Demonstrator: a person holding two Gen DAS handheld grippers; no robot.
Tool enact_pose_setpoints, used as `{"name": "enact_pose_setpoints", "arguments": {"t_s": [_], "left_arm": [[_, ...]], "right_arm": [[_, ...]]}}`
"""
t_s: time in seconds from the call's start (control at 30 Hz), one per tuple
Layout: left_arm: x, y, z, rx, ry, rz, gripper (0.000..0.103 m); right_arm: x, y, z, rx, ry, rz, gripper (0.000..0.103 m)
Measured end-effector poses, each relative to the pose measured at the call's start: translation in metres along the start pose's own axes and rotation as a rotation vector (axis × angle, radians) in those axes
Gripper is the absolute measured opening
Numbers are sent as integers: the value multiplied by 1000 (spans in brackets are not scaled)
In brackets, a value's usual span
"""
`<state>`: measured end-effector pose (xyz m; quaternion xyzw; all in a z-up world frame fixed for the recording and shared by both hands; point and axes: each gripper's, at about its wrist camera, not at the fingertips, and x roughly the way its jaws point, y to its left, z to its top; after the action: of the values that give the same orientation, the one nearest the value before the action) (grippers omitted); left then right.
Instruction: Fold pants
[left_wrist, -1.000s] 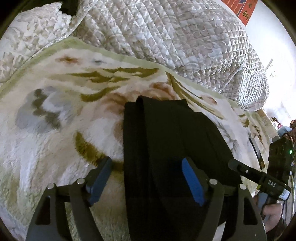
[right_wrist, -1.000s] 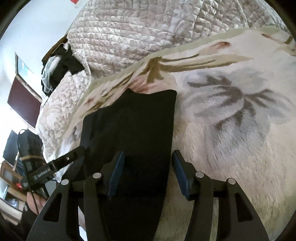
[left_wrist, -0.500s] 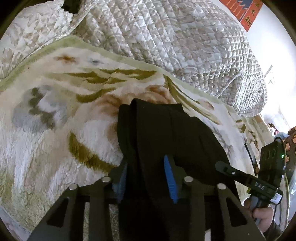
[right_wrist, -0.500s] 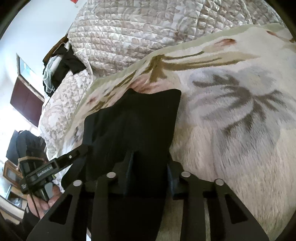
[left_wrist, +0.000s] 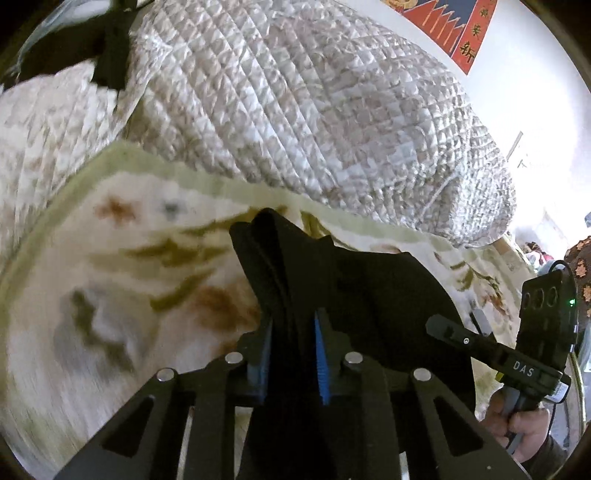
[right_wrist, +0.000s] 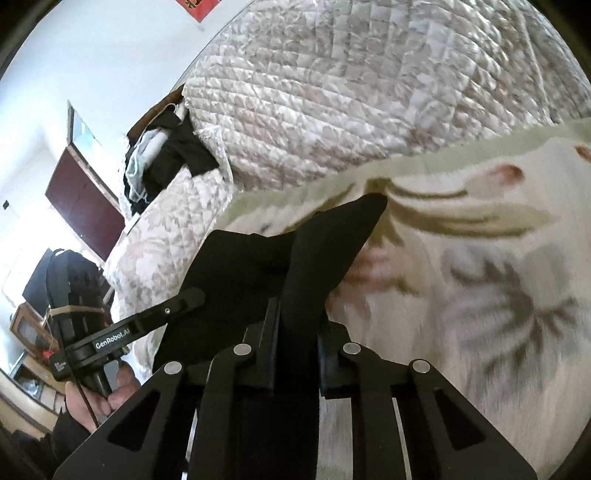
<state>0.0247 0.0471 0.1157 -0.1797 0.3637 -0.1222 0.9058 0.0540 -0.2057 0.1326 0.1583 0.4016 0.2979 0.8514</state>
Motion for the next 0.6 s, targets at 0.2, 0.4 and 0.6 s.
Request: {"name": "enact_pose_setpoints", "arguments": {"t_s": [0.2, 0.4, 0.6], "left_arm": [[32, 21, 36, 12, 6, 57, 22], [83, 61, 26, -71, 118, 174, 33], [45, 61, 15, -40, 34, 241, 32]], "right_arm": [[49, 0, 33, -32, 22, -9, 16], [96, -33, 34, 17, 118, -93, 22], [57, -30, 21, -29, 35, -168, 24]]}}
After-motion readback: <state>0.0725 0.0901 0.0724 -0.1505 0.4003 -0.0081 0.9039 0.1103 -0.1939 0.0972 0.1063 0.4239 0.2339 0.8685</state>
